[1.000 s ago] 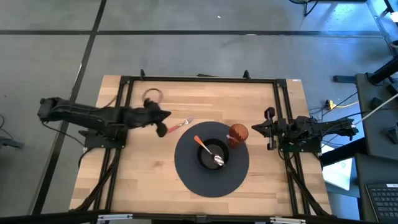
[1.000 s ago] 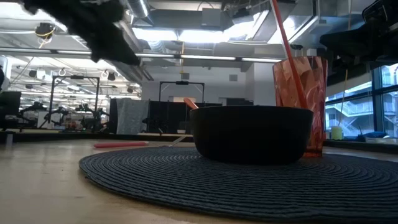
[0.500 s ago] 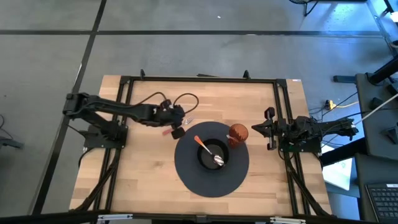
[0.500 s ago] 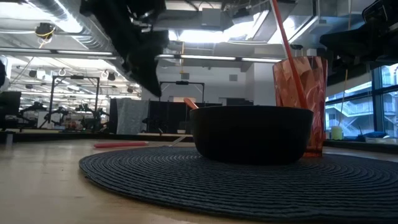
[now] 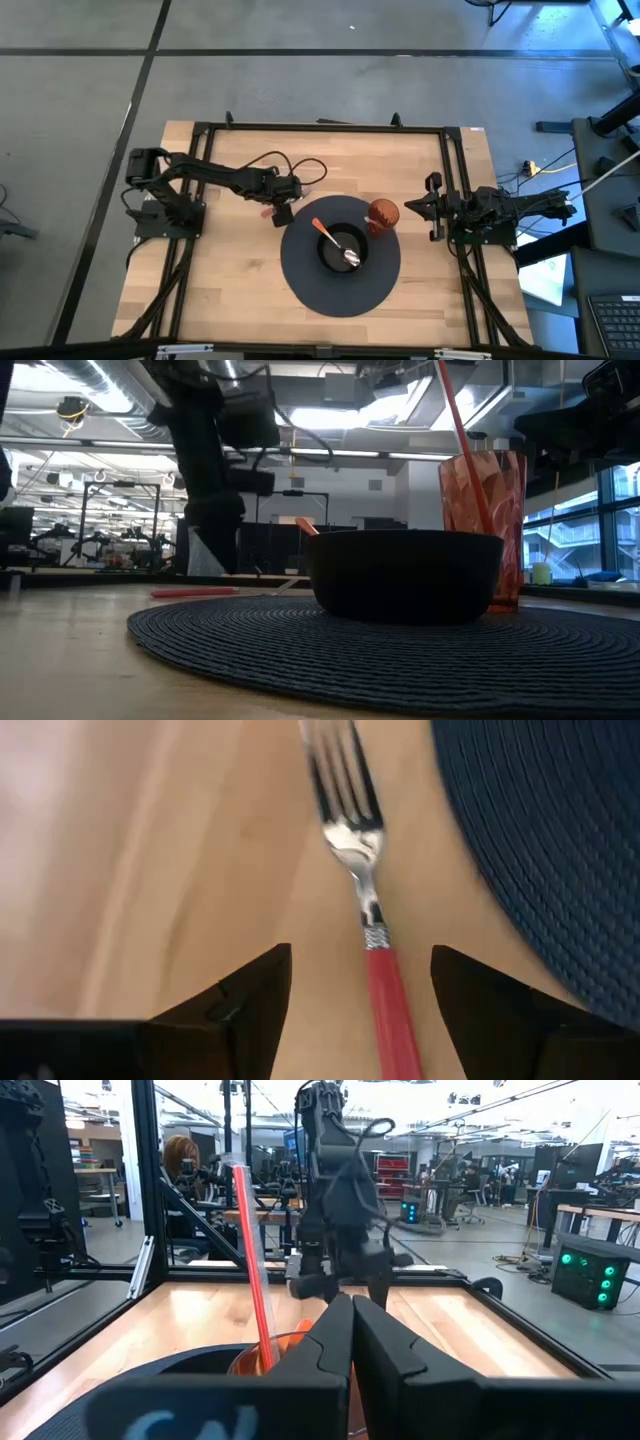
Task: Pick & Place Utensil
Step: Put the pink fork into the black bowl
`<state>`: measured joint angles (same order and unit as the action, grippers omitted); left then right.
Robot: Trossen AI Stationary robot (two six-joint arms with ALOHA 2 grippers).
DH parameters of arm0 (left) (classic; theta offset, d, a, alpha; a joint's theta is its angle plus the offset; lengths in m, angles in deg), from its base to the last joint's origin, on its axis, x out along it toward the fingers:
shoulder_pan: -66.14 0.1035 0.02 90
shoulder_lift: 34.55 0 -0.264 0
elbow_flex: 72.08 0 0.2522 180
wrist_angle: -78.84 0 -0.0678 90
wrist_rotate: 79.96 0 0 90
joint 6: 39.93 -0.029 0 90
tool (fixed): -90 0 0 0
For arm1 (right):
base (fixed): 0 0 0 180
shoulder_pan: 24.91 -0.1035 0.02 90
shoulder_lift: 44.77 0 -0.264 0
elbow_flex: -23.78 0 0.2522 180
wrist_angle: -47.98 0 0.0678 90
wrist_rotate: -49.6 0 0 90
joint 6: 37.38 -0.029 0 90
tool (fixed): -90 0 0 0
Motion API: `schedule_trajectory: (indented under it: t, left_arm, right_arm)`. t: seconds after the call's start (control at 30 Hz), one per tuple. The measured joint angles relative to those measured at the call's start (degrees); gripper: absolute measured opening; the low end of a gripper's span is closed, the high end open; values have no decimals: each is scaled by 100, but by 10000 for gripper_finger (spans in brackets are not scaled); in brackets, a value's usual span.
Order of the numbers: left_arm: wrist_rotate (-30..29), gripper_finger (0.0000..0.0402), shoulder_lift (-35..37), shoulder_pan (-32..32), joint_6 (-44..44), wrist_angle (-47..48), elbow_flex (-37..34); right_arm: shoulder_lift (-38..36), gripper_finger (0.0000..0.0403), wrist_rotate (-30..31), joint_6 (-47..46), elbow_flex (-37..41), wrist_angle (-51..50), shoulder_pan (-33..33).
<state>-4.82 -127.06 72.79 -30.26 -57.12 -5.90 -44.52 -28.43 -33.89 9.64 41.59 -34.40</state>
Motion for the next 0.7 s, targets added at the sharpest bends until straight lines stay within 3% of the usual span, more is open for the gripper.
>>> schedule_trajectory:
  t: [0.33,0.7]
  left_arm:
    - [-164,232,-537,306,-256,-88,-2]
    - [288,220,-781,560,-745,-163,22]
  right_arm:
    - [0,10,2,-2,0,2,0]
    - [0,10,0,-2,0,0,0]
